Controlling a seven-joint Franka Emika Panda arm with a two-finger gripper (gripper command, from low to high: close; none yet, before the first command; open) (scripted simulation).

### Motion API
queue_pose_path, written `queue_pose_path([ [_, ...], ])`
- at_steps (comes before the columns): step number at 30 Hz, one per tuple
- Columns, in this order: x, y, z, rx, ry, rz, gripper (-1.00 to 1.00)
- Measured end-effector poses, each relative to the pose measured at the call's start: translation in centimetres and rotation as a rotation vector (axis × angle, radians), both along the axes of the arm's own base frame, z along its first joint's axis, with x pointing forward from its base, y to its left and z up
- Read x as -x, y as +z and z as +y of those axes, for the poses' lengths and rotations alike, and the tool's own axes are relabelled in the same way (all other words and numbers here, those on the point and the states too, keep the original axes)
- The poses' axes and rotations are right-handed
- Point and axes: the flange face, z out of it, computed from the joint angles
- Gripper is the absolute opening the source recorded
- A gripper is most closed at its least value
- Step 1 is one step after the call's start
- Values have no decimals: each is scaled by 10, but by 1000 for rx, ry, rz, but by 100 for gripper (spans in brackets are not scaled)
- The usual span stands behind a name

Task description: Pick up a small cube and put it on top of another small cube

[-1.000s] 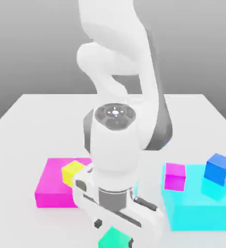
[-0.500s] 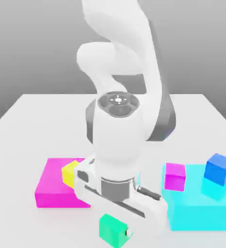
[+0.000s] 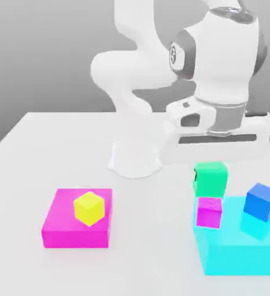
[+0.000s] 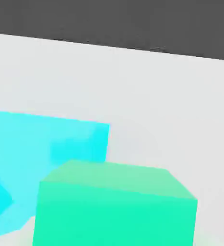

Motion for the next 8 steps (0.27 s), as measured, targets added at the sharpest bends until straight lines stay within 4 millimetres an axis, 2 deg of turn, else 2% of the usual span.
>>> queue_pose_path([
  [3, 3, -34, 2, 0, 17, 0, -100],
  [4, 4, -45, 2, -1, 19, 0, 100],
  [8, 4, -45, 2, -1, 19, 0, 100],
])
